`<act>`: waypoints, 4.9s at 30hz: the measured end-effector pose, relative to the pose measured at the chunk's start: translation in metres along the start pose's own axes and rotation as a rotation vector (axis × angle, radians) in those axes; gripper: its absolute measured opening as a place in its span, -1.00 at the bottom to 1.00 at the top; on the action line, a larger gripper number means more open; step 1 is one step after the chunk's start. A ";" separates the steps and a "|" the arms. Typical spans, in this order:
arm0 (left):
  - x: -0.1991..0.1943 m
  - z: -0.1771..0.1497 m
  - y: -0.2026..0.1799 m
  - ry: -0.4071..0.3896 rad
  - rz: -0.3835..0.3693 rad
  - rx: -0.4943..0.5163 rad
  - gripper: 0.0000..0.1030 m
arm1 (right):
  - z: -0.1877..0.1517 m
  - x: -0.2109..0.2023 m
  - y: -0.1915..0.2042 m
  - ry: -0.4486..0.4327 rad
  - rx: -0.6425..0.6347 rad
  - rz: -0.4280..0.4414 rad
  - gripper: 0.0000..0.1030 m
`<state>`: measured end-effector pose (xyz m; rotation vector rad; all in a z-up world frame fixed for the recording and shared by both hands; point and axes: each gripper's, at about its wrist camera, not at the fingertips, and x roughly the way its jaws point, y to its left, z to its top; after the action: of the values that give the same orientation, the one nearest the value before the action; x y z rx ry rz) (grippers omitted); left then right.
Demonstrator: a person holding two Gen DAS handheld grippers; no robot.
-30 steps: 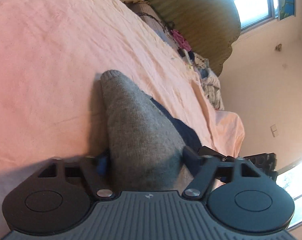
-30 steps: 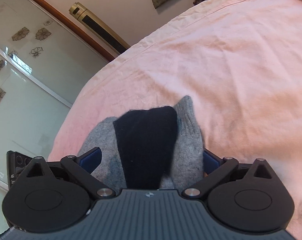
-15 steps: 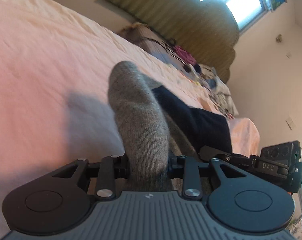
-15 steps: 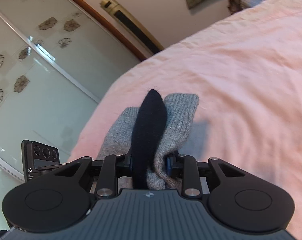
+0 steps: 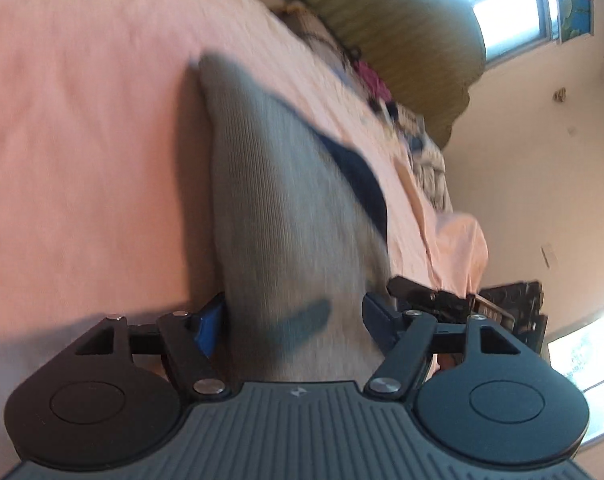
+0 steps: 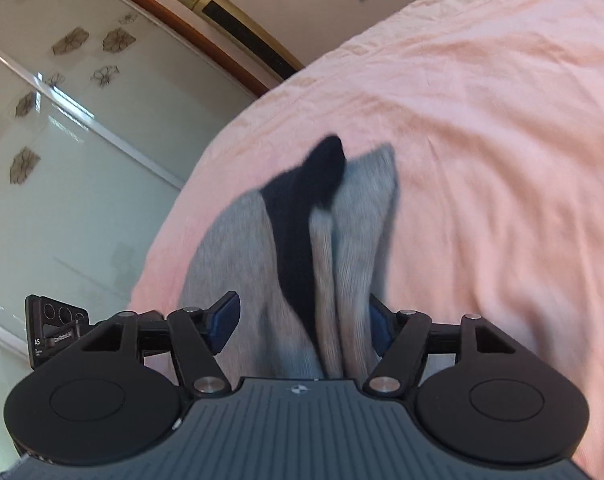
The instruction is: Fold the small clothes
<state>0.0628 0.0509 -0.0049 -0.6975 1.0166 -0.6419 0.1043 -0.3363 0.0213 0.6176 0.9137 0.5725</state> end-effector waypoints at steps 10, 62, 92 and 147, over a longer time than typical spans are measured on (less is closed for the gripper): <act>-0.021 -0.019 -0.027 -0.020 0.221 0.179 -0.75 | -0.047 -0.011 0.035 0.114 -0.121 0.003 -0.58; -0.049 -0.083 -0.052 -0.039 0.351 0.391 -0.87 | -0.084 -0.058 0.039 0.155 -0.137 -0.111 -0.38; -0.004 -0.027 0.005 -0.010 -0.068 -0.064 0.25 | -0.080 -0.045 0.002 0.063 0.180 0.081 0.65; 0.048 -0.062 -0.115 -0.253 0.584 0.705 0.53 | -0.002 0.036 0.088 -0.028 -0.214 -0.320 0.55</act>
<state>0.0075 -0.0698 0.0362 0.1440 0.6408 -0.3415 0.1031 -0.2511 0.0622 0.2783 0.8895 0.3662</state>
